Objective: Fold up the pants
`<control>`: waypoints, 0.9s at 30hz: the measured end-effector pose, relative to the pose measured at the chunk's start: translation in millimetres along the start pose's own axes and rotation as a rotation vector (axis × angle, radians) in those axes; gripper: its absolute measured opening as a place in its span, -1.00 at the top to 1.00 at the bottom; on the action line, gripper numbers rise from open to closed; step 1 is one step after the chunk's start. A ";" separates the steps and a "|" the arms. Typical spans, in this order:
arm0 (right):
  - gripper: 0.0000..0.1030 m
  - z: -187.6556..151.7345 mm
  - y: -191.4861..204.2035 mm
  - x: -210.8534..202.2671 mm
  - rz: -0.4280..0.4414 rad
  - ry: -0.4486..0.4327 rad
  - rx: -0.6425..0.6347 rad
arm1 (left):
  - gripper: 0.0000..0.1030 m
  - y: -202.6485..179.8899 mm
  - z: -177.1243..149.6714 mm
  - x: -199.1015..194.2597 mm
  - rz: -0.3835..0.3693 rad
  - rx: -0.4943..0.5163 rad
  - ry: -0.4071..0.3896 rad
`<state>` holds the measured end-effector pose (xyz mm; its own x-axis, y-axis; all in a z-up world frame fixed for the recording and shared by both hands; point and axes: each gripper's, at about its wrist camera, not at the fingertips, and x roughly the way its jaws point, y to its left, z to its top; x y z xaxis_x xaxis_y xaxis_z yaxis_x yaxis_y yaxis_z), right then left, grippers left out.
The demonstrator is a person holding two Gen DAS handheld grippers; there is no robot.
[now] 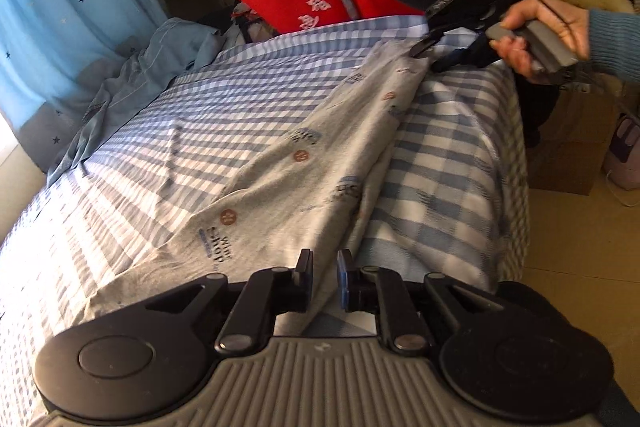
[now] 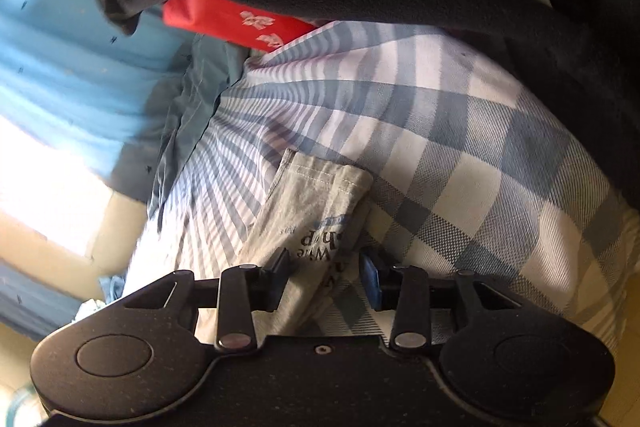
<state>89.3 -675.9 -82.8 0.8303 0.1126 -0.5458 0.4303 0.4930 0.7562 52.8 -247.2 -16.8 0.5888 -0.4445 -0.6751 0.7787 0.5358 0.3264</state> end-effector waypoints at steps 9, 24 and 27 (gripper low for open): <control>0.19 -21.8 5.3 4.9 0.070 0.065 0.081 | 0.69 -19.3 4.1 15.5 -0.060 -0.001 0.024; 0.62 15.8 50.2 4.1 0.117 -0.080 0.080 | 0.49 -28.3 31.3 57.3 -0.032 -0.001 0.091; 0.64 25.0 56.5 3.4 0.095 -0.087 0.058 | 0.55 -31.3 35.0 59.6 -0.031 0.013 0.091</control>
<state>125.2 -669.2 -32.9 0.8948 0.0800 -0.4393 0.3658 0.4331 0.8238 71.1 -315.5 -44.1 0.5426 -0.3938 -0.7420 0.7995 0.5131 0.3123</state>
